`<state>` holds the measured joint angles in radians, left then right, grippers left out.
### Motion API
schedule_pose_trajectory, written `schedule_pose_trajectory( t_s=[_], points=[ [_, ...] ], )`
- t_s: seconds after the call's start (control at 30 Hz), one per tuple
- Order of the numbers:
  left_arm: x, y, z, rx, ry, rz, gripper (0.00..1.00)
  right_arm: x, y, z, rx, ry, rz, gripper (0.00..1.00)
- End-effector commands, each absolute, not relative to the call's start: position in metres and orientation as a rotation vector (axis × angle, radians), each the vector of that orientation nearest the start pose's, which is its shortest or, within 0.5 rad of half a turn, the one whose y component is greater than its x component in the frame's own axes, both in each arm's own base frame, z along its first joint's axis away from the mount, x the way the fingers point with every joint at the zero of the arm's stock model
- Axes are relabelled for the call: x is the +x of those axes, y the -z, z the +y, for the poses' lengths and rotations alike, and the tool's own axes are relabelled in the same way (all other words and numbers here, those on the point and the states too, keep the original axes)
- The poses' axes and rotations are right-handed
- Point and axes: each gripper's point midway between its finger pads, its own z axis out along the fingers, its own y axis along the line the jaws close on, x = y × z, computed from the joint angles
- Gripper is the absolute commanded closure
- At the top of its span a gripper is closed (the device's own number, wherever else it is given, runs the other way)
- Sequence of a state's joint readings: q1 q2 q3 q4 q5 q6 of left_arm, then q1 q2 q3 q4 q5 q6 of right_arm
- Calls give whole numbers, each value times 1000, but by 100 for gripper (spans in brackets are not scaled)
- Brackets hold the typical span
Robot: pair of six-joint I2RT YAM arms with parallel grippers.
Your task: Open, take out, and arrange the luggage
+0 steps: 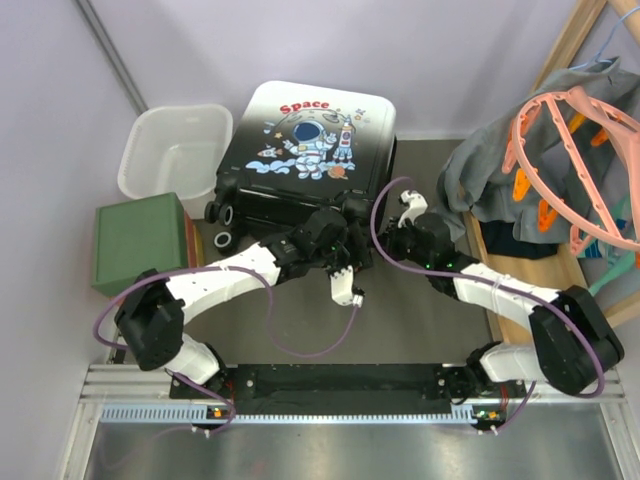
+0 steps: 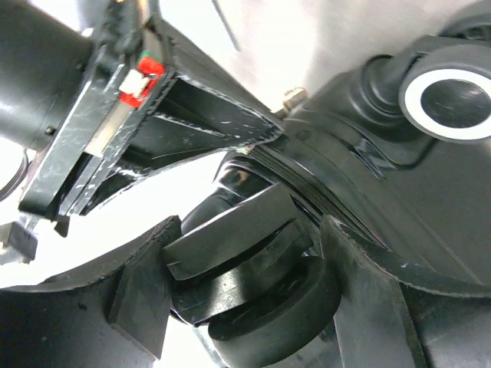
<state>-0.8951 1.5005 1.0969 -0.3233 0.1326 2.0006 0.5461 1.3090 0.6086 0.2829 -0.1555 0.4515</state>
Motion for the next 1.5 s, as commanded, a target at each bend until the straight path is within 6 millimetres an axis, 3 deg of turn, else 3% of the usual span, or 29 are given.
schedule_pose_trajectory(
  t_s=[0.0, 0.03, 0.2, 0.3, 0.6, 0.63, 0.8, 1.0, 1.17, 1.27, 1.47],
  points=[
    [282, -267, -393, 1945, -468, 40, 100, 293, -138, 246, -170, -904, 2002, 100],
    [282, -282, -399, 1885, -482, 63, 100, 292, -141, 246, -166, -908, 1990, 100],
    [290, -320, -410, 1731, -435, 248, 100, 281, -157, 254, -156, -949, 1931, 100],
    [292, -335, -414, 1687, -411, 295, 100, 276, -171, 251, -110, -989, 1883, 100],
    [297, -348, -416, 1625, -387, 382, 100, 271, -187, 263, 5, -1186, 1803, 100],
    [298, -349, -416, 1621, -385, 394, 100, 272, -200, 264, 20, -1229, 1735, 100],
    [306, -354, -414, 1582, -360, 491, 100, 270, -188, 261, 191, -1291, 1728, 100],
    [309, -357, -418, 1532, -334, 576, 100, 275, -204, 279, 265, -1417, 1655, 100],
    [317, -369, -416, 1465, -335, 649, 100, 276, -193, 288, 342, -1443, 1665, 100],
    [317, -367, -416, 1460, -321, 666, 100, 279, -189, 291, 363, -1456, 1668, 100],
    [327, -364, -428, 1420, -296, 706, 100, 287, -194, 322, 381, -1571, 1655, 100]
  ],
)
